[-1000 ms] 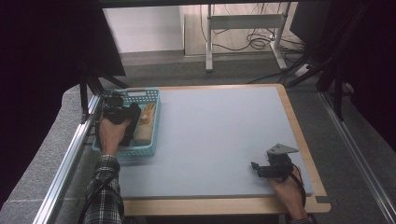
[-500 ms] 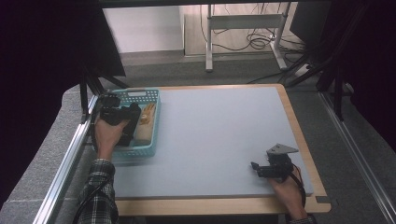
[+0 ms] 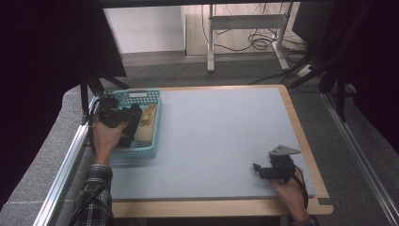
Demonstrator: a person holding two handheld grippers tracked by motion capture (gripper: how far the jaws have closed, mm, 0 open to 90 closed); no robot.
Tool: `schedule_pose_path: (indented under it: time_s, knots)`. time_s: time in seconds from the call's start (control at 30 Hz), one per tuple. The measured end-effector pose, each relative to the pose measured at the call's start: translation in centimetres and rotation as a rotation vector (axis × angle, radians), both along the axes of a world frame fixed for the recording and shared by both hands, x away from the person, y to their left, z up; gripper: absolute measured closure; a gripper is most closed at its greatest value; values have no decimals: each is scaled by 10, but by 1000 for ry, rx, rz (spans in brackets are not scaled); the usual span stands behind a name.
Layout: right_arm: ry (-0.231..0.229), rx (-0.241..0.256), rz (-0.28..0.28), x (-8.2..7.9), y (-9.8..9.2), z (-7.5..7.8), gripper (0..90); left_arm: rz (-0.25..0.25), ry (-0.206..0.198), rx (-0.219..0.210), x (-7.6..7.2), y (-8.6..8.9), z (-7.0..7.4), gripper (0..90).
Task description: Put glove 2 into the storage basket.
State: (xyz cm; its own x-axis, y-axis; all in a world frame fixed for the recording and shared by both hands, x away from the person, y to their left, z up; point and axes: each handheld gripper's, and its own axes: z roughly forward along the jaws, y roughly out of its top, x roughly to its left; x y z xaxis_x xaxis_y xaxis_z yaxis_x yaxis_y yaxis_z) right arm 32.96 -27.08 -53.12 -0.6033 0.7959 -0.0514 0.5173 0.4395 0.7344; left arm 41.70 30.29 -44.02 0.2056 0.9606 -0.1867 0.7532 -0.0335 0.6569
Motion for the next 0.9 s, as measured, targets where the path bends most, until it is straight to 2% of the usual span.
schedule_pose_path:
  time_s: [0.13,0.53,0.9]
  knots:
    - [0,0,0,0,0,0,171,-20,-4,19,-4,-2,2,49]
    - [0,-1,0,0,0,0,171,-65,-49,11,-18,-12,10,23]
    - [0,0,-1,0,0,0,171,-108,-90,48,-30,-25,17,6]
